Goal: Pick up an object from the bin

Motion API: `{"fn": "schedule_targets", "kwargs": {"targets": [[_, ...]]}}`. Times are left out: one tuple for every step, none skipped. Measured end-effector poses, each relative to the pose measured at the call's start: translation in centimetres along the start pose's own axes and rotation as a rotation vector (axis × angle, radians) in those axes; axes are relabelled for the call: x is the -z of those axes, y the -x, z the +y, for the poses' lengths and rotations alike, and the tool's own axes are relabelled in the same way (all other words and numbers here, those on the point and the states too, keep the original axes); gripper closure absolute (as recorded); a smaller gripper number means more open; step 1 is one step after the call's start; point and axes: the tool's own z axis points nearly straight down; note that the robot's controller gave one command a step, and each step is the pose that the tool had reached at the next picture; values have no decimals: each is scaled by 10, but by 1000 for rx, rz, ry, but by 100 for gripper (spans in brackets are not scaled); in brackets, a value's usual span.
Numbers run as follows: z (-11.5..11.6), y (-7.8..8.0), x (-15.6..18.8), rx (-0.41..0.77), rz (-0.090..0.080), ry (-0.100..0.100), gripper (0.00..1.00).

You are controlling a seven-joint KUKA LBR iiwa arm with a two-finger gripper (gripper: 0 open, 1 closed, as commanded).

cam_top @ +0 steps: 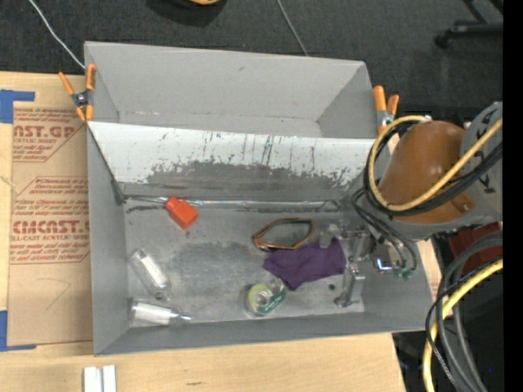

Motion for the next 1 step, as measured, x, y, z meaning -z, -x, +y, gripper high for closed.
{"fn": "schedule_targets", "kwargs": {"targets": [[0, 2, 4, 1, -8, -1, 0]]}}
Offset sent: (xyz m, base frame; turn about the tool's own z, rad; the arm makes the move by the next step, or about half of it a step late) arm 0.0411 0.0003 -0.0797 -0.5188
